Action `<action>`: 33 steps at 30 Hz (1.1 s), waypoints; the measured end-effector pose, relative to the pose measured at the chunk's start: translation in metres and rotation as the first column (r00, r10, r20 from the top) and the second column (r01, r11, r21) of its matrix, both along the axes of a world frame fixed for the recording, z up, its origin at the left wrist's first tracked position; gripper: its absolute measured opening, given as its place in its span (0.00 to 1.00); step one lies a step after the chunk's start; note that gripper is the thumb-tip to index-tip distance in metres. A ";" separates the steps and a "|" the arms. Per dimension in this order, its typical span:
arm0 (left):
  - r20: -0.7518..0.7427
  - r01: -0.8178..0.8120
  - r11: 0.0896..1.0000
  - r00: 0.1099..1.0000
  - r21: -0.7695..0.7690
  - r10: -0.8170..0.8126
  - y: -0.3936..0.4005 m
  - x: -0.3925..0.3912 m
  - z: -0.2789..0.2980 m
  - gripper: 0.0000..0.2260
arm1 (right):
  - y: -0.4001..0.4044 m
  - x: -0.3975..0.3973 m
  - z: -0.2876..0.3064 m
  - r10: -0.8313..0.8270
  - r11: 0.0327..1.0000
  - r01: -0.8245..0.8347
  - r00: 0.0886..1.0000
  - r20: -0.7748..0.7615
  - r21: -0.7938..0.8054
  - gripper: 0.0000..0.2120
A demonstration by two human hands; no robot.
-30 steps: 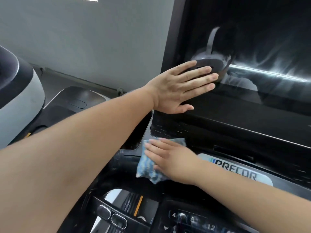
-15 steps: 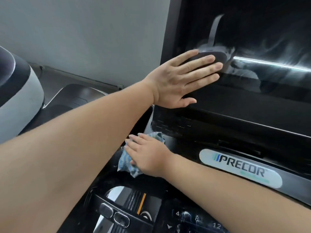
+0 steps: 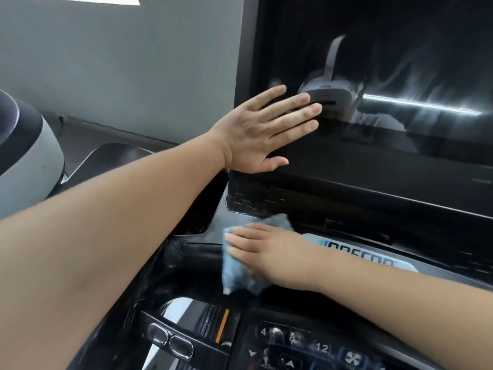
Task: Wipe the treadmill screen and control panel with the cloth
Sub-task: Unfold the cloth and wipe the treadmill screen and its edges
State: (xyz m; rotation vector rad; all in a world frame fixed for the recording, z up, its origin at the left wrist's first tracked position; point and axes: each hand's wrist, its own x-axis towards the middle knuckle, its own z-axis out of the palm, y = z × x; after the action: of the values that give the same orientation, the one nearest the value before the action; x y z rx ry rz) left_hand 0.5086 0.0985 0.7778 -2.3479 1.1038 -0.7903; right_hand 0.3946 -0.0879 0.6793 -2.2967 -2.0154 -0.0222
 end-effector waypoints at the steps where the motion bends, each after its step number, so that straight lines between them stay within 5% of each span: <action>1: -0.002 -0.003 1.000 1.000 -0.001 0.003 0.000 0.000 -0.001 0.31 | -0.038 0.000 0.006 -0.044 0.999 0.043 0.998 0.040 0.003 0.23; 7: -0.009 0.011 1.000 1.000 -0.011 -0.011 0.001 -0.001 -0.002 0.31 | -0.177 -0.022 0.016 -0.265 0.963 0.265 0.964 -0.006 -0.059 0.26; 18: -0.016 -0.042 0.999 0.999 0.005 0.042 -0.002 -0.010 -0.004 0.32 | -0.027 -0.017 -0.005 -0.132 0.991 0.131 0.991 0.035 0.020 0.21; 24: -0.112 -0.076 0.996 0.990 0.037 0.080 -0.007 -0.031 -0.003 0.32 | 0.047 -0.020 -0.009 -0.067 0.989 0.076 0.995 0.069 -0.125 0.27; 33: -0.185 -0.171 0.954 0.974 -0.245 0.127 -0.012 -0.110 -0.025 0.31 | -0.087 -0.015 -0.005 -0.174 0.981 0.174 0.985 -0.005 0.088 0.27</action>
State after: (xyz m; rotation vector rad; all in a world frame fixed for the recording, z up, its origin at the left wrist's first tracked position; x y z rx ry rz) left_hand 0.3989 0.0868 0.7527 -2.7249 0.9181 -0.7308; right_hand 0.3800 -0.1754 0.6743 -2.4100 -1.7700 -0.1237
